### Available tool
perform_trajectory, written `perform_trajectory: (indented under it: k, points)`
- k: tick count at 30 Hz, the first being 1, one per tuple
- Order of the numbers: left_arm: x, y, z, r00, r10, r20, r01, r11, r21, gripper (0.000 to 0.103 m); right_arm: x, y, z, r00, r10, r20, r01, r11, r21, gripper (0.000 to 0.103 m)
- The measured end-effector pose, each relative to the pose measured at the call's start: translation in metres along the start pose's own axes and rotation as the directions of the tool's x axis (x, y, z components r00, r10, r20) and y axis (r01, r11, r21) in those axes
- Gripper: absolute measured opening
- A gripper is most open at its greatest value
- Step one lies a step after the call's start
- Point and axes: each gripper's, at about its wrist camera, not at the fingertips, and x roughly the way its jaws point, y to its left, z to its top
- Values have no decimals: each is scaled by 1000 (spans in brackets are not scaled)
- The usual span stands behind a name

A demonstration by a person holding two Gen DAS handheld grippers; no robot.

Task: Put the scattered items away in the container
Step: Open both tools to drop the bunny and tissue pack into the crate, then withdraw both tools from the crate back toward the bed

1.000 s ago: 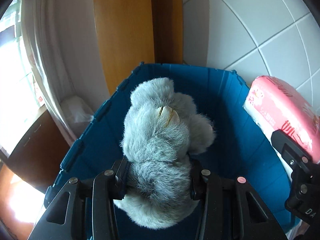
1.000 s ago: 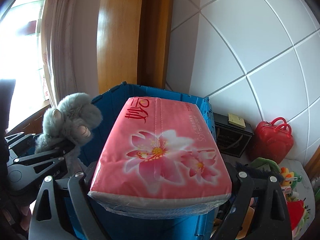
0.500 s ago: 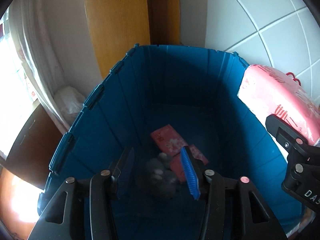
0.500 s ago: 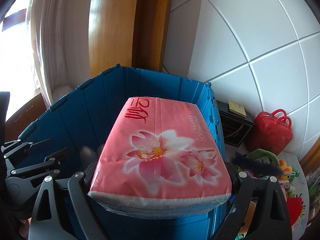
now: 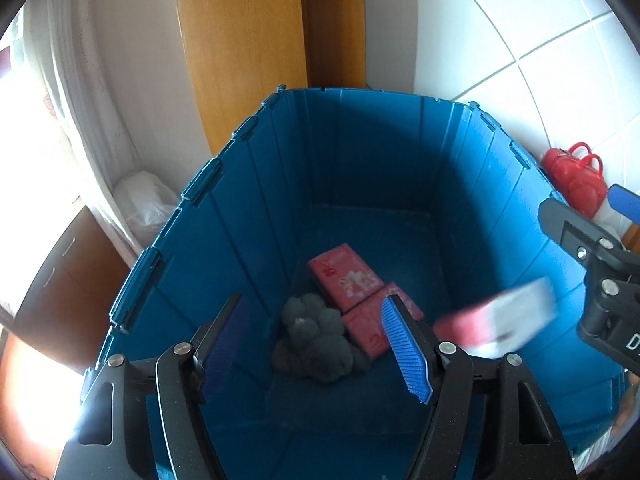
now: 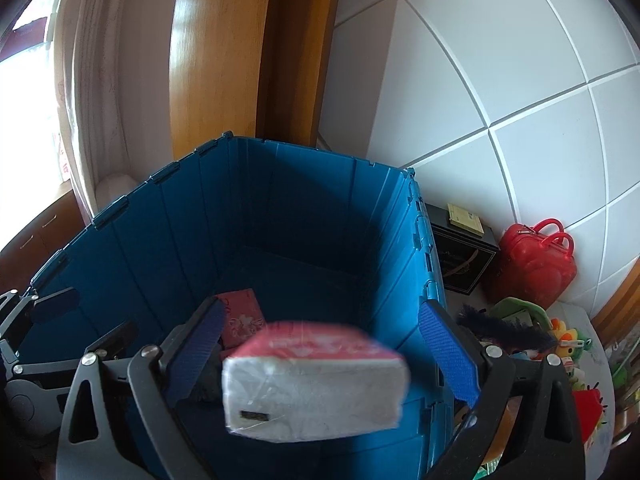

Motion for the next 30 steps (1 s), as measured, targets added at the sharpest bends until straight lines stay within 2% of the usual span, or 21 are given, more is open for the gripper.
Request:
perform_trajectory:
  k: [9, 12, 21, 30]
  points:
    - [-8, 4, -12, 1000, -3, 5, 3, 1000, -5, 75, -10, 2, -8, 1000, -8, -5, 8, 1000, -7, 99]
    - [-14, 4, -17, 1000, -2, 9, 2, 1000, -9, 80, -13, 2, -12, 1000, -7, -8, 7, 1000, -5, 99]
    - [-34, 2, -37, 1000, -17, 21, 18, 1000, -24, 82, -37, 1, -31, 1000, 7, -5, -7, 1000, -5, 99]
    - [-70, -16, -57, 997, -14, 76, 17, 999, -41, 84, -72, -12, -57, 1000, 16, 21, -16, 1000, -12, 100]
